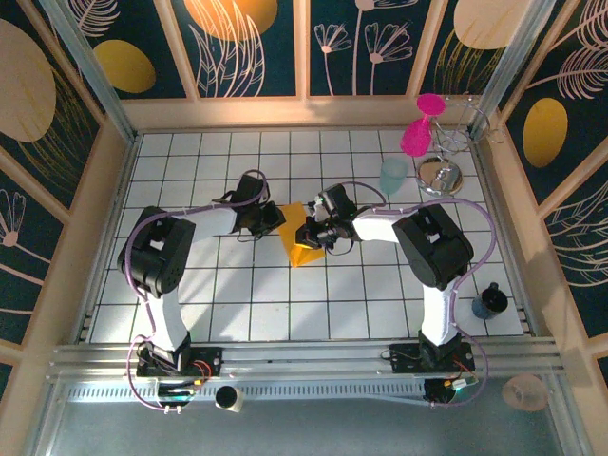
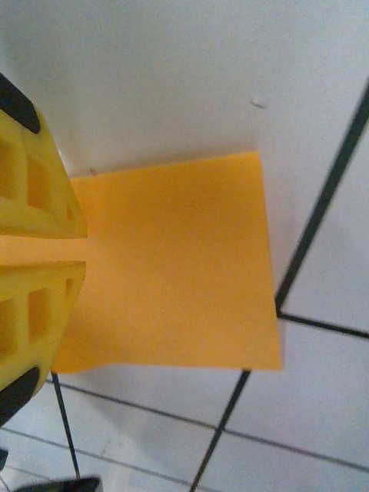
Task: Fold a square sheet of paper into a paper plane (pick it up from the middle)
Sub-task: Fold the triangle a second time at the center of the table.
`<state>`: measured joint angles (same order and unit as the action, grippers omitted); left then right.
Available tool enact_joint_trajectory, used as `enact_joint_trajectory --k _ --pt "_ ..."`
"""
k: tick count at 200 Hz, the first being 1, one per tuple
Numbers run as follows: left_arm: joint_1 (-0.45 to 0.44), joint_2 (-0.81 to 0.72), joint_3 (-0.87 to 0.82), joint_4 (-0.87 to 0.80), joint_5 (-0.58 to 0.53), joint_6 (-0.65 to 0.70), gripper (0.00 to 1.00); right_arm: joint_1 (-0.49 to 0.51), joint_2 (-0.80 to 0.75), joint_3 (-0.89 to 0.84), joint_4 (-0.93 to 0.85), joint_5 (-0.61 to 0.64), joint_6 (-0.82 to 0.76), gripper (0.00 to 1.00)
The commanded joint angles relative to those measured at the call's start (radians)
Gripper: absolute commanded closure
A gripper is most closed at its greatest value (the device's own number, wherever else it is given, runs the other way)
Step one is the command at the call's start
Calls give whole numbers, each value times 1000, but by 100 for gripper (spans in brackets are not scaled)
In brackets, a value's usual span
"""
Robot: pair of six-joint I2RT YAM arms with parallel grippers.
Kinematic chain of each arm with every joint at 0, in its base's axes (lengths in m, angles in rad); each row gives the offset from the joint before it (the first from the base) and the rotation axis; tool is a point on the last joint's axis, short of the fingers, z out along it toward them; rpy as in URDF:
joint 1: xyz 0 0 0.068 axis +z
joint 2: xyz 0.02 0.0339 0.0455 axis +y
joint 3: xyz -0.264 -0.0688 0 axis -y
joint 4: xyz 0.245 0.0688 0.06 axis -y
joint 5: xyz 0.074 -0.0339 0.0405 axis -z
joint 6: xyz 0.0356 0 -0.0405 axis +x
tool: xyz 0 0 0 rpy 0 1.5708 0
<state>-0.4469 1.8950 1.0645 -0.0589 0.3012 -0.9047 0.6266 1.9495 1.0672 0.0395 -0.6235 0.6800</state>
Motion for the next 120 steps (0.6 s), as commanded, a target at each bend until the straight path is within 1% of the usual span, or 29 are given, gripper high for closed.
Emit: enact_joint_trajectory --k 1,120 --pt "1 22 17 -39 -11 16 84 1 -1 13 32 -25 -1 100" --pt "1 41 18 -58 1 18 85 -1 38 43 54 -20 24 100"
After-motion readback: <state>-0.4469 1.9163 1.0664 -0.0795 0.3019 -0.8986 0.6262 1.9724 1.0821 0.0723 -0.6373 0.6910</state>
